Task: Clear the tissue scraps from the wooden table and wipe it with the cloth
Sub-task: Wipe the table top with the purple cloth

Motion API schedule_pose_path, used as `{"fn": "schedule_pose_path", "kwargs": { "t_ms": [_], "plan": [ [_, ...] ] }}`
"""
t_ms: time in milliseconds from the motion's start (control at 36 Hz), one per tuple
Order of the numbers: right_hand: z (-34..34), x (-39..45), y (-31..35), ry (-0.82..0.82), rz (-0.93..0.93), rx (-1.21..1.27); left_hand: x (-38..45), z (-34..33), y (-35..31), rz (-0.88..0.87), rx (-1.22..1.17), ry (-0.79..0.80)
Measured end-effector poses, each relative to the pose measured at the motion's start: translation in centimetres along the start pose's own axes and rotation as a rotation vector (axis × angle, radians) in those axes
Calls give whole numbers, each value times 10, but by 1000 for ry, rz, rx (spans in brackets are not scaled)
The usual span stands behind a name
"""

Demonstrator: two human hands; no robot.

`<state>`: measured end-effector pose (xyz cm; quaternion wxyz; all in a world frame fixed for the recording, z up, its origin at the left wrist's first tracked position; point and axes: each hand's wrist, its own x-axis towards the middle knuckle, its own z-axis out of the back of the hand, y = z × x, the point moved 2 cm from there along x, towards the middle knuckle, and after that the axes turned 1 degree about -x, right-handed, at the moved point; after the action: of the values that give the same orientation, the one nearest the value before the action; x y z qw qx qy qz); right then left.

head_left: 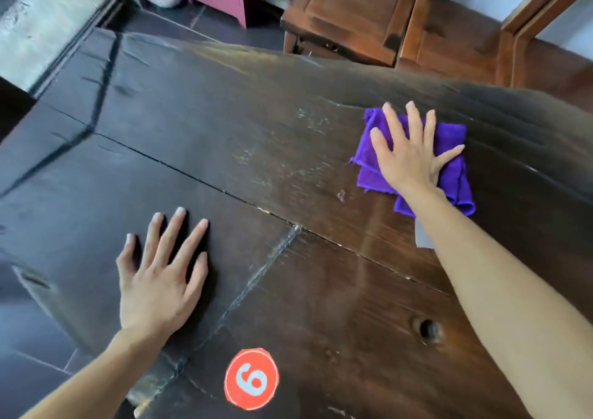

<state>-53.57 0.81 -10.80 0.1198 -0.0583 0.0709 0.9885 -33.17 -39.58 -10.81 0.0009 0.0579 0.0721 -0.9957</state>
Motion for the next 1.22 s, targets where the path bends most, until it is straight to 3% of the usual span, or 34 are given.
{"fn": "schedule_pose_path", "kwargs": {
  "t_ms": [194, 389, 556, 806, 972, 1222],
  "plan": [
    [18, 85, 2, -21, -129, -8, 0, -3, 1, -6, 12, -20],
    [20, 103, 21, -24, -204, 15, 1, -3, 2, -26, 5, -37],
    [6, 82, 71, -33, -83, -4, 0, -7, 6, -41, 30, -3],
    [-19, -32, 121, 6, 229, -15, 2, -12, 7, -32, 27, -10],
    [-32, -145, 116, -6, 368, -54, 2, -12, 7, -19, -29, -34],
    [-53, -360, 81, 99, 503, -111, 0, -5, 6, -19, -69, 8]
  ]
}}
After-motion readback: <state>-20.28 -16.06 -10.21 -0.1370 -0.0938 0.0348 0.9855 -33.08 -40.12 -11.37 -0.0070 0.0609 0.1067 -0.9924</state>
